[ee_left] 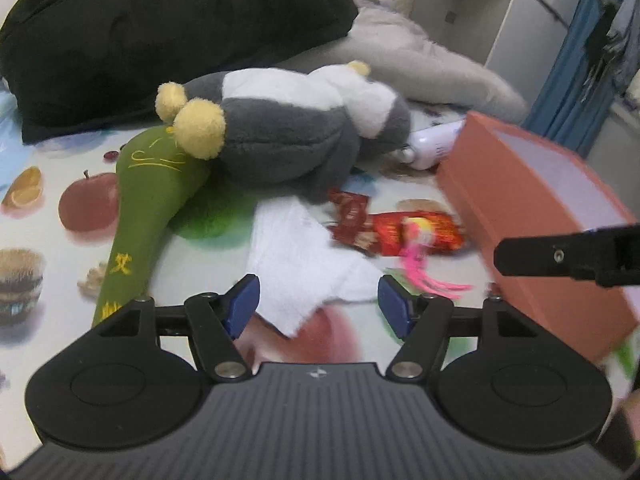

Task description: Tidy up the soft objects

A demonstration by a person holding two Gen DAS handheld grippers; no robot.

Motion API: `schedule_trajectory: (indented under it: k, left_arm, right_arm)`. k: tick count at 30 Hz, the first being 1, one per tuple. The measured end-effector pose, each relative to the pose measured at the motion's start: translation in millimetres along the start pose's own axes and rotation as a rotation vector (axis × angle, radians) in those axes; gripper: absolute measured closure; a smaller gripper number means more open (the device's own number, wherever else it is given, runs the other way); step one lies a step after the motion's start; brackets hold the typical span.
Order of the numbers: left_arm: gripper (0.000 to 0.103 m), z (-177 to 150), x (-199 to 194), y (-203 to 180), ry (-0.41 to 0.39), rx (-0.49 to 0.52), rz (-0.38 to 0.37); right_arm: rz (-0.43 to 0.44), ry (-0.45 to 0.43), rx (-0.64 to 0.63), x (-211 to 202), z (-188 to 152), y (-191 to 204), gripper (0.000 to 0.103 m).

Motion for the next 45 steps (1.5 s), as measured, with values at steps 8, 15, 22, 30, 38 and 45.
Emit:
schedule_trajectory:
  k: [8, 15, 22, 30, 38, 45]
  left_arm:
    - [0.032, 12.5, 50.1, 11.5, 0.016, -0.038, 0.019]
    - [0.033, 18.9, 79.2, 13.1, 0.01, -0.028, 0.057]
    - [0.041, 18.9, 86.5, 3.3, 0.023, 0.017, 0.075]
    - [0.092, 14.5, 74.7, 9.4, 0.074, -0.084, 0.054]
    - [0.092, -4.0, 28.7, 14.8, 0.08, -0.129, 0.065]
    - [0.092, -32.1, -18.4, 16.0, 0.095, -0.17, 0.063]
  right_arm:
    - [-0.071, 0.04, 0.011, 67.5, 7.2, -30.7, 0.059]
    - [-0.106, 0.009, 0.016, 98.0, 16.2, -48.7, 0.061]
    - [-0.099, 0.036, 0.003, 119.0, 14.2, -50.1, 0.072]
    - [-0.09, 0.012, -0.012, 101.5, 16.1, -42.9, 0.073]
    - [-0.071, 0.006, -0.037, 60.2, 4.6, -28.5, 0.073]
    - [-0.047, 0.008, -0.043, 17.4, -19.4, -10.8, 0.073]
Point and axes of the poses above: each gripper's, at about its wrist camera, not at the fingertips, and x roughly the way its jaws point, y to its left, z to its top, the point moved 6 cm from there along x, roughly the way its jaws point, and after that the axes turned 10 degrees about -x, right-handed, at the moved point
